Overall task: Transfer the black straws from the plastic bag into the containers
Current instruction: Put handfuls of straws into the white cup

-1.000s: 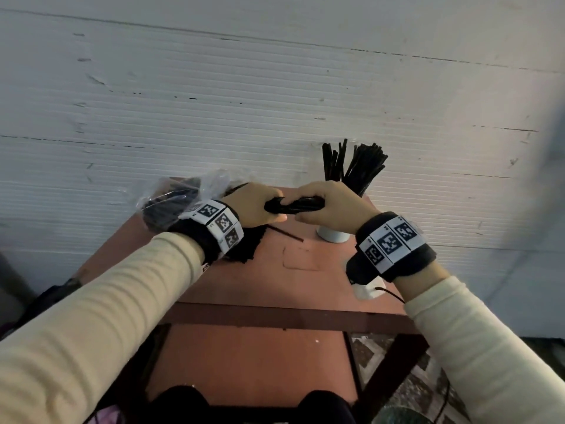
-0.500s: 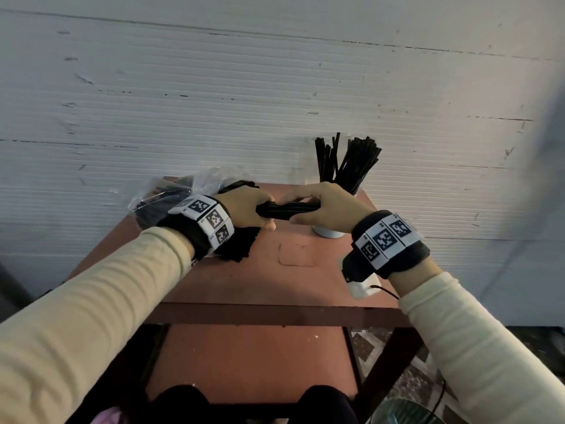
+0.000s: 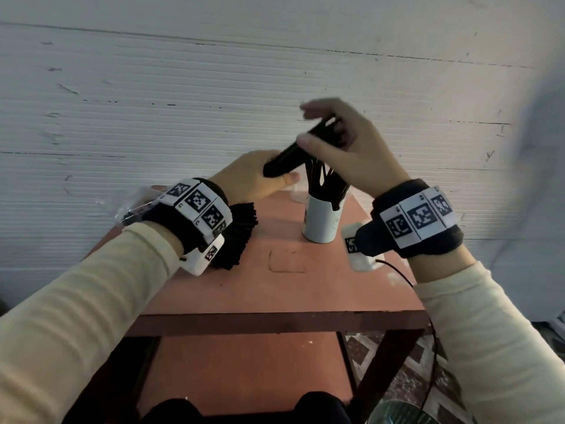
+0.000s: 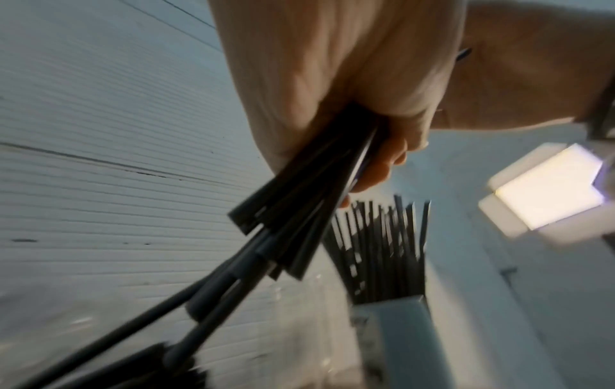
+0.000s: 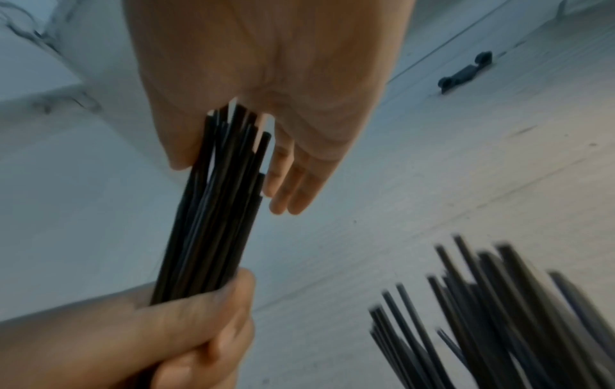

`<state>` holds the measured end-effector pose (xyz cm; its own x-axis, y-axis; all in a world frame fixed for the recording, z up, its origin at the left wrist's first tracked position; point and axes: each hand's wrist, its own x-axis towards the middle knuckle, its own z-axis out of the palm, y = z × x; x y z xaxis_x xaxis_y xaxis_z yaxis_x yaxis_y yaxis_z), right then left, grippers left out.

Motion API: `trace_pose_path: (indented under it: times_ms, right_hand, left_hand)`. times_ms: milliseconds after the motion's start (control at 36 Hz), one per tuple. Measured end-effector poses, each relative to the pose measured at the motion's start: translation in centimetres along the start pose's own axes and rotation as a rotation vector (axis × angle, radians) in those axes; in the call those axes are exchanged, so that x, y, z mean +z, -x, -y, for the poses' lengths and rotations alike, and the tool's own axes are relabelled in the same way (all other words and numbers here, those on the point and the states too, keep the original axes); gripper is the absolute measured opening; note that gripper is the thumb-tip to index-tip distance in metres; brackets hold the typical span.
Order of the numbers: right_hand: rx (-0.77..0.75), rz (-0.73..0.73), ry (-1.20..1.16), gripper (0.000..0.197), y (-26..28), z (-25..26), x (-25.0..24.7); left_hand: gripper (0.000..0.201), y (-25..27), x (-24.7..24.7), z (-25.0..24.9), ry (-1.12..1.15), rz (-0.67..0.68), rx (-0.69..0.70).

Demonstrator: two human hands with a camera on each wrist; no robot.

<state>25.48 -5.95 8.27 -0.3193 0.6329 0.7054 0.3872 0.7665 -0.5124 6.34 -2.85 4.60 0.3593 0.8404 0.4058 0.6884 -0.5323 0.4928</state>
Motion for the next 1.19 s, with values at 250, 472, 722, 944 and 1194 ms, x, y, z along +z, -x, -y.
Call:
trace_pose_path:
  times_ms: [250,472,722,944,1194]
  right_hand:
    - [-0.178,-0.101,0.068,0.044,-0.8,1.5,-0.2]
    - [-0.038,0.271,0.396,0.023,1.5,-2.2,2.3]
    - [-0.073,0.189,0.335,0.024,1.3,-2.7,2.5]
    - [-0.09,0.167,0.336,0.043,1.7,-3.0,2.6]
    - [0.254,0.093,0.177,0.086,2.2,-1.7,-0.4]
  left_hand:
    - [0.034,-0.3,4.6,-3.1,0.515,-0.001,-0.087]
    - [0.024,2.3,9.8,-0.4,0.645,0.159,-0.378]
    - [0.028,1.5,9.0,0.2,0.493,0.2,-0.395]
    - [0.039,1.7,8.6,0.6,0.348,0.333,-0.435]
    - [0.032,1.5,5.8,-1.5,0.408,0.389,-0.064]
